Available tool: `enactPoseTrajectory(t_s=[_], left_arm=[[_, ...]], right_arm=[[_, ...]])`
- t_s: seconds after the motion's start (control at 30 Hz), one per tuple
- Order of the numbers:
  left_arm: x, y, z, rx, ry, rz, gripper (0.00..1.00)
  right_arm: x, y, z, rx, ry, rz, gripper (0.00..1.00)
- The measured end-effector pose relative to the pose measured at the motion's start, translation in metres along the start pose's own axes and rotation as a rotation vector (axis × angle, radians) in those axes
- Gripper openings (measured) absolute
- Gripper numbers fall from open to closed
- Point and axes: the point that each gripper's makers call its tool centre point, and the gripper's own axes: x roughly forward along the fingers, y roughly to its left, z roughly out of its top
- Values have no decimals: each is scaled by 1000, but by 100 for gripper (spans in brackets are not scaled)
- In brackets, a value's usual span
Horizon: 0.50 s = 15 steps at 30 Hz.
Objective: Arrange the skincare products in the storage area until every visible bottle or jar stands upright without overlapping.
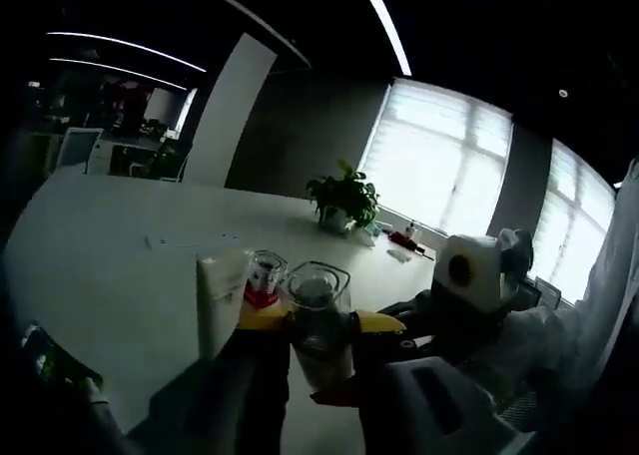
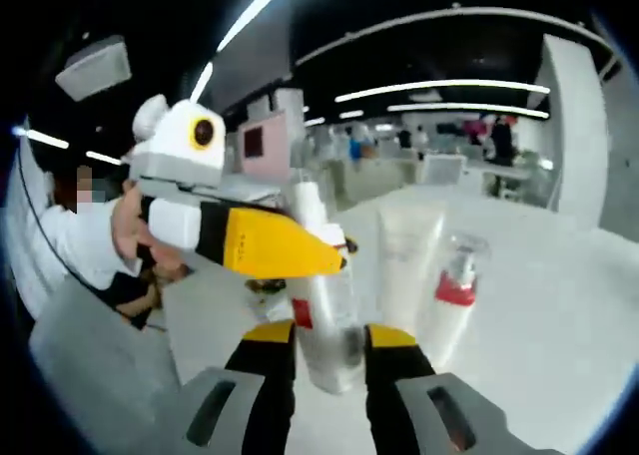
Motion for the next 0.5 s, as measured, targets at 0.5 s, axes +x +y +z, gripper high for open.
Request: enactPoseTrajectory(t_s=[0.5], left_arm=[[17, -5, -2, -45, 34, 80, 19]], right_arm=[[-7, -25, -5, -365, 123, -279, 18]])
